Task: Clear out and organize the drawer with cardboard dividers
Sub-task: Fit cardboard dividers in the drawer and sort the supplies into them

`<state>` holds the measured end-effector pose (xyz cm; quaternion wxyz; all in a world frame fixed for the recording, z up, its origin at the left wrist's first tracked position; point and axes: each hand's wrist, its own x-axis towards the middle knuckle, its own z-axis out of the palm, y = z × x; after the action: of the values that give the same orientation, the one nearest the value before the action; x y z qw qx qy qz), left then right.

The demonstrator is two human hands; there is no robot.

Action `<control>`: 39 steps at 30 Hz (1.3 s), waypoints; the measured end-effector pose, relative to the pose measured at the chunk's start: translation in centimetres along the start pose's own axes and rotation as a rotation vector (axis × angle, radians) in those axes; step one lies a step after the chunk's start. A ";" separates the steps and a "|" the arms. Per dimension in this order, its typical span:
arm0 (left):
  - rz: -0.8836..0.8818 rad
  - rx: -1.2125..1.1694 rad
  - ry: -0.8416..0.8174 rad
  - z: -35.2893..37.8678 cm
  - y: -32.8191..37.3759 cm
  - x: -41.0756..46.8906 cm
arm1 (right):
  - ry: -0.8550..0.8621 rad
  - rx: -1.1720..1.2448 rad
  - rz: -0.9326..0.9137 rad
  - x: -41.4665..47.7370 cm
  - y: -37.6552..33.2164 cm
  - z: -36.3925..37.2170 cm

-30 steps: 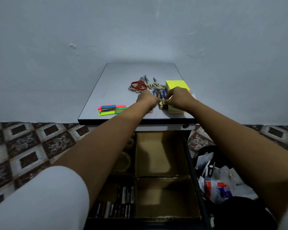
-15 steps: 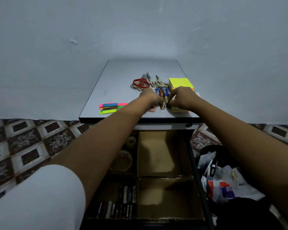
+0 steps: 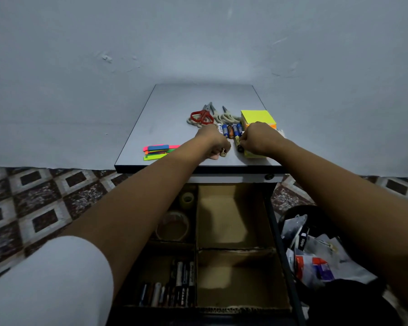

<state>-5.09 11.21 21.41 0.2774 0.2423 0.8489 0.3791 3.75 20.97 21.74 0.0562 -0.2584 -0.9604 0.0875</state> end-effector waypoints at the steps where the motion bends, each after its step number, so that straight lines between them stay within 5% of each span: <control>1: -0.013 -0.019 -0.006 -0.2 -0.1 -0.2 | -0.006 -0.012 -0.003 0.2 0.1 0.3; 23: -0.075 -0.214 0.006 -2.9 -2.2 -3.2 | 0.106 -0.219 0.045 -0.4 -2.8 0.8; 31: -0.014 -0.317 -0.012 -4.0 -2.8 -6.2 | 0.149 0.281 0.072 -2.1 -2.8 -0.6; 35: 0.018 -0.357 -0.055 -4.7 -4.5 -8.7 | -0.008 0.791 0.178 -5.3 -3.2 -1.1; 39: 0.031 -0.344 -0.125 -4.8 -7.8 -11.4 | -0.174 1.052 0.210 -8.9 -3.3 -0.1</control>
<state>-1.46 -2.96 21.33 0.3609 0.2274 0.7488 0.5073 9.86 13.65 21.95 0.0890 -0.2818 -0.7570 0.5828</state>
